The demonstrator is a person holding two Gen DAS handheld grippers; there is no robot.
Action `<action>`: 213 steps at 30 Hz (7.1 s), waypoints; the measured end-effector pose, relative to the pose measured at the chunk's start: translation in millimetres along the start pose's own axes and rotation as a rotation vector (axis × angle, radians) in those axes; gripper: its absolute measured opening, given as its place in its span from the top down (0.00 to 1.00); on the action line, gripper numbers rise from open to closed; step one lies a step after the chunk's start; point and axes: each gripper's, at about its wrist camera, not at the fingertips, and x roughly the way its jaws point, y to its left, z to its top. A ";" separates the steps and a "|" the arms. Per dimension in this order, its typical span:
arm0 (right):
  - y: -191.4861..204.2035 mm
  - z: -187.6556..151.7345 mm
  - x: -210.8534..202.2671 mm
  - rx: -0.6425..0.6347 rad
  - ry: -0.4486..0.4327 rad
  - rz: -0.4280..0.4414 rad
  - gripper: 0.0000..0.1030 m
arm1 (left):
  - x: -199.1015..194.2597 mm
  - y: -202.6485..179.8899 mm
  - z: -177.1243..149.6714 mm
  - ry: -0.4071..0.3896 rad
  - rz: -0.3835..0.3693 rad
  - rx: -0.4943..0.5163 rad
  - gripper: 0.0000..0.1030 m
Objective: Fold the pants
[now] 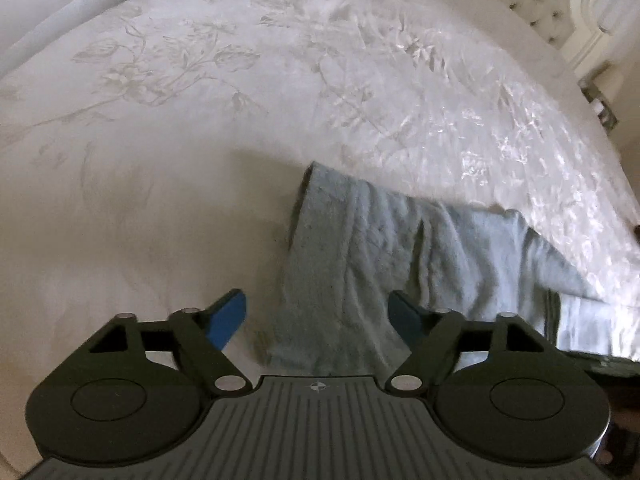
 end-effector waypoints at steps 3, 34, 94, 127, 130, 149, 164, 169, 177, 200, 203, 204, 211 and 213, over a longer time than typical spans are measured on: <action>4.7 -2.5 -2.5 -0.004 -0.003 -0.004 0.78 | 13.3 5.1 5.4 0.038 -0.019 0.025 0.24; 7.2 -46.2 8.5 0.000 0.091 -0.066 0.76 | 91.0 -13.4 3.0 0.243 -0.133 -0.009 0.14; -324.2 -33.0 -142.9 0.218 -0.240 -0.047 0.39 | 80.8 -333.5 -88.2 0.157 0.007 0.362 0.75; -299.5 -34.6 -102.5 0.190 -0.161 -0.070 0.30 | 68.1 -252.0 -88.5 0.182 0.007 0.174 0.75; -310.1 -33.8 -96.9 0.278 -0.134 -0.038 0.87 | 67.3 -252.5 -88.8 0.180 0.006 0.175 0.75; -293.7 -19.3 -115.7 0.177 -0.095 -0.190 0.69 | 71.1 -283.3 -76.8 0.172 -0.037 0.295 0.75; -258.0 46.7 -90.5 0.026 -0.217 -0.119 0.70 | 141.0 -344.3 -11.0 0.119 -0.034 0.370 0.75; -269.5 55.4 -68.0 -0.001 -0.173 -0.164 0.76 | 171.4 -326.6 2.7 0.150 0.040 0.342 0.75; -283.2 65.6 -55.3 -0.005 -0.164 -0.180 0.75 | 175.0 -312.1 7.1 0.171 0.047 0.313 0.75; -299.7 -23.5 -91.6 0.216 -0.103 -0.178 0.18 | 140.0 -272.8 -71.8 0.315 -0.075 0.208 0.18; -308.5 -24.5 -89.9 0.242 -0.094 -0.145 0.14 | 145.4 -275.4 -70.0 0.309 -0.089 0.205 0.17; -311.8 -24.2 -88.4 0.249 -0.091 -0.132 0.13 | 148.8 -277.5 -67.7 0.308 -0.098 0.206 0.16; -331.5 -10.5 -73.1 0.258 -0.057 -0.035 0.05 | 176.2 -300.3 -61.7 0.320 -0.104 0.217 0.01; -334.0 -5.4 -68.1 0.257 -0.050 -0.014 0.02 | 181.7 -302.9 -62.6 0.326 -0.096 0.207 0.01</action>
